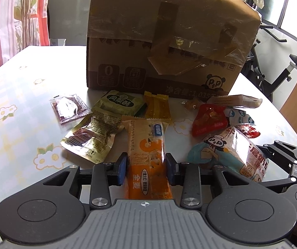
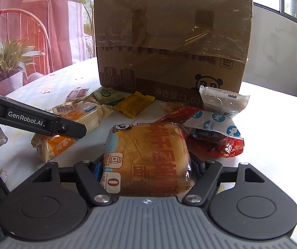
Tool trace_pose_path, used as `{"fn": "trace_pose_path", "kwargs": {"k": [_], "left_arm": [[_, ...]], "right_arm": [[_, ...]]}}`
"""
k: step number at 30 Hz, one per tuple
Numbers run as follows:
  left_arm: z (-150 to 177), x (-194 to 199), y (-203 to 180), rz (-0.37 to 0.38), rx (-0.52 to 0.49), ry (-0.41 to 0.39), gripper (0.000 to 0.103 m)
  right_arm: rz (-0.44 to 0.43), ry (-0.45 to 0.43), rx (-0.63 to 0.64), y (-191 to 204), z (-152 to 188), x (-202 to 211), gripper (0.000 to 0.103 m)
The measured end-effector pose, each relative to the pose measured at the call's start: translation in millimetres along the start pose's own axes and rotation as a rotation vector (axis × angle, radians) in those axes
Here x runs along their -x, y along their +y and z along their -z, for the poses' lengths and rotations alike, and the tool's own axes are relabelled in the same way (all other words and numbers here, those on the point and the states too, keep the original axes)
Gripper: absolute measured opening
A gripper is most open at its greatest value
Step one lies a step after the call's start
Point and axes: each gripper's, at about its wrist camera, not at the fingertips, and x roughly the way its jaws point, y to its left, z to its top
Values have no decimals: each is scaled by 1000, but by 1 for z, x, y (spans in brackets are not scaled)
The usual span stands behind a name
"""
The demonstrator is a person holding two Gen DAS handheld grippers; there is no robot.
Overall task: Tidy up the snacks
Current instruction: 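Grasp the wrapped bread package with the right tool while the left tool holds the snack bar, then carry the snack bar and bread over the open box and open both tools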
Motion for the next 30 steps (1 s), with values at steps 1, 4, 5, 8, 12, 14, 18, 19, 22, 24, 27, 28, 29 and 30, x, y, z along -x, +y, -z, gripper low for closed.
{"fn": "trace_pose_path", "kwargs": {"k": [1, 4, 5, 8, 12, 14, 18, 19, 22, 24, 27, 28, 29, 30], "left_arm": [[-1, 2, 0, 2, 3, -4, 39], [-3, 9, 2, 7, 10, -22, 39], [-4, 11, 3, 7, 14, -29, 39], [-8, 20, 1, -12, -3, -67, 39], [-17, 36, 3, -33, -9, -146, 40], [-22, 43, 6, -45, 0, -174, 40], [-38, 55, 13, -61, 15, -217, 40], [-43, 58, 14, -65, 14, -231, 40], [-58, 69, 14, -75, 0, -282, 40], [-68, 76, 12, -75, -15, -316, 40], [-85, 86, 7, -70, -35, -358, 40], [-93, 89, 5, -64, -40, -371, 40], [-100, 92, 2, -58, -45, -384, 40], [-107, 95, 0, -53, -50, -397, 40]], "right_arm": [[-5, -1, -3, 0, 0, 1, 74], [-6, -15, -23, -1, -2, 8, 74], [-13, -27, -27, 0, -2, 12, 73], [-33, -59, -30, 1, -6, 23, 73], [-51, -110, -58, -2, -16, 36, 73], [-59, -138, -76, -4, -20, 42, 73], [-41, -189, -89, -10, -33, 51, 73], [-36, -201, -93, -12, -37, 53, 73], [-9, -241, -95, -20, -51, 59, 73], [10, -270, -90, -25, -63, 62, 73], [33, -314, -87, -32, -84, 67, 73], [37, -327, -90, -34, -92, 69, 73], [38, -342, -92, -37, -100, 70, 73], [36, -355, -90, -39, -106, 71, 73]]}}
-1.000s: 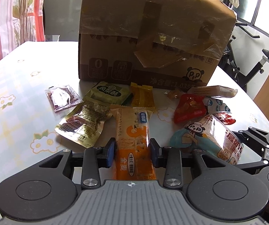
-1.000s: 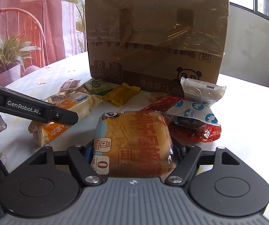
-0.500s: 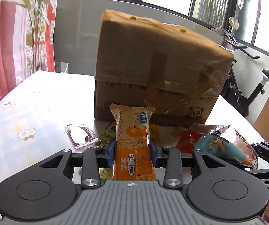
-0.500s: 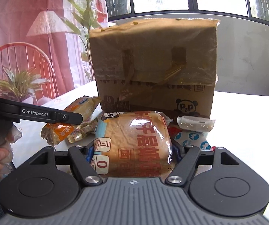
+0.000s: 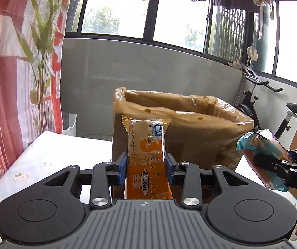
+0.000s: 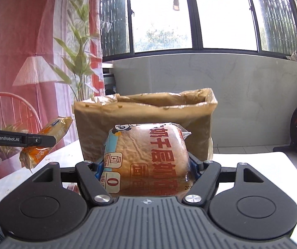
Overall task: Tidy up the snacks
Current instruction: 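Carry the snack bar and bread over the open box and open both tools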
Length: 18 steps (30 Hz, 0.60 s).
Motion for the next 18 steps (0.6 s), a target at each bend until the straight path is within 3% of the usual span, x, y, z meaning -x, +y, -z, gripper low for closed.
{"fn": "trace_pose_path", "kwargs": {"k": [5, 9, 13, 18], "left_arm": [[-43, -10, -12, 29, -4, -67, 40], [-73, -37, -19, 39, 4, -59, 40], [-94, -77, -22, 43, 8, -29, 40], [-107, -130, -17, 31, 26, 32, 40]], "right_arm": [[-21, -58, 14, -7, -45, -16, 73], [-16, -54, 32, -13, -79, -44, 73], [9, 4, 24, -20, -108, -89, 73], [53, 85, -24, -29, -120, -144, 73]]}}
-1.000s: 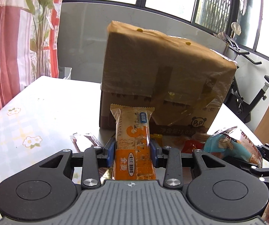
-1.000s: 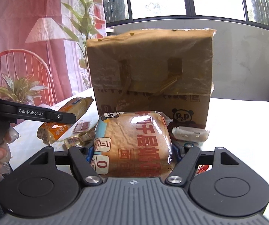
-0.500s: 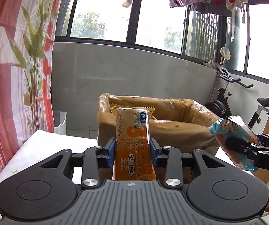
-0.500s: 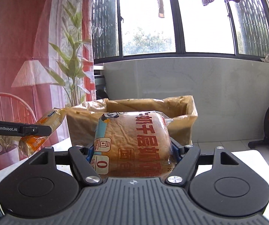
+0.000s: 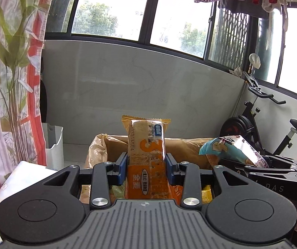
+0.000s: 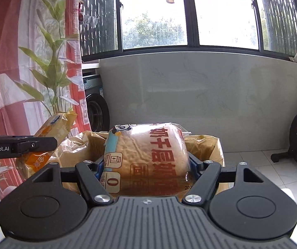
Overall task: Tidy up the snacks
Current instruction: 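Carry the snack bar and bread over the open box and open both tools, then return both tools to the table and grasp the white cracker pack with the right tool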
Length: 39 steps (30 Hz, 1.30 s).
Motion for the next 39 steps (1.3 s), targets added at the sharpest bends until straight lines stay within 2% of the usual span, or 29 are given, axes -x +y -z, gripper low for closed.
{"fn": "trace_pose_path", "kwargs": {"k": [7, 10, 11, 15, 25, 29, 34, 39], "left_arm": [[0, -42, 6, -13, -5, 53, 42], [3, -47, 16, 0, 34, 68, 69], [3, -44, 19, -1, 45, 56, 70], [2, -29, 24, -16, 38, 44, 70], [11, 35, 29, -28, -41, -17, 70], [28, 64, 34, -31, -47, -48, 70], [59, 91, 37, -71, -69, -68, 70], [83, 99, 44, -100, -51, -35, 70]], "right_arm": [[-2, 79, -10, 8, 6, -35, 74], [-6, 124, -18, 9, 9, -40, 77], [-5, 138, -18, 9, 9, -41, 80], [3, 101, -21, 4, 9, -25, 90], [-54, -35, 7, -3, 14, 38, 91], [-67, -94, 45, -5, 32, 64, 91], [-49, -160, 86, -5, 67, 91, 91], [-8, -111, 41, -11, 105, 93, 90]]}}
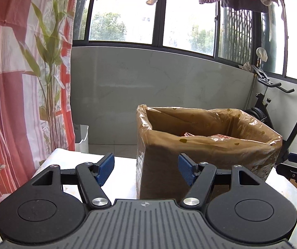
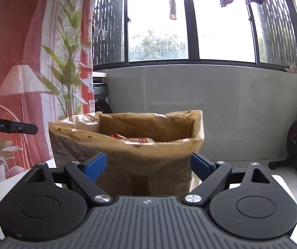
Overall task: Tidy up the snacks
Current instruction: 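Return both tools to the table and grasp the white cracker pack with the right tool, then grasp the gold sausage pouch with the left tool while the right tool holds the crackers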
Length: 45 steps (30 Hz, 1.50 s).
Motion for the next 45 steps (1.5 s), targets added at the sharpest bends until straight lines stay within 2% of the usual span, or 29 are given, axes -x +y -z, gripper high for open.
{"fn": "trace_pose_path", "kwargs": {"k": [4, 7, 12, 16, 18, 23, 28, 39, 45], "left_arm": [[13, -2, 8, -30, 24, 41, 70], [19, -1, 14, -45, 41, 59, 70], [29, -1, 23, -64, 68, 87, 70], [37, 0, 25, -70, 63, 110, 70], [40, -1, 26, -71, 64, 122, 70], [49, -6, 26, -63, 70, 152, 70], [57, -10, 21, -43, 56, 175, 70], [90, -25, 10, 50, 10, 291, 70], [118, -35, -3, 96, -46, 367, 70]], "right_arm": [[76, 59, -44, -1, 31, -5, 89], [94, 157, -75, -3, 53, -19, 88], [121, 339, -89, -6, 72, -52, 80], [127, 443, -136, -15, 85, -67, 72], [111, 467, -160, -18, 89, -70, 66], [117, 490, -127, -17, 94, -65, 57], [118, 483, -167, -20, 92, -62, 50], [58, 324, -248, -8, 77, -15, 49], [7, 299, -244, 16, 87, 0, 49]]}}
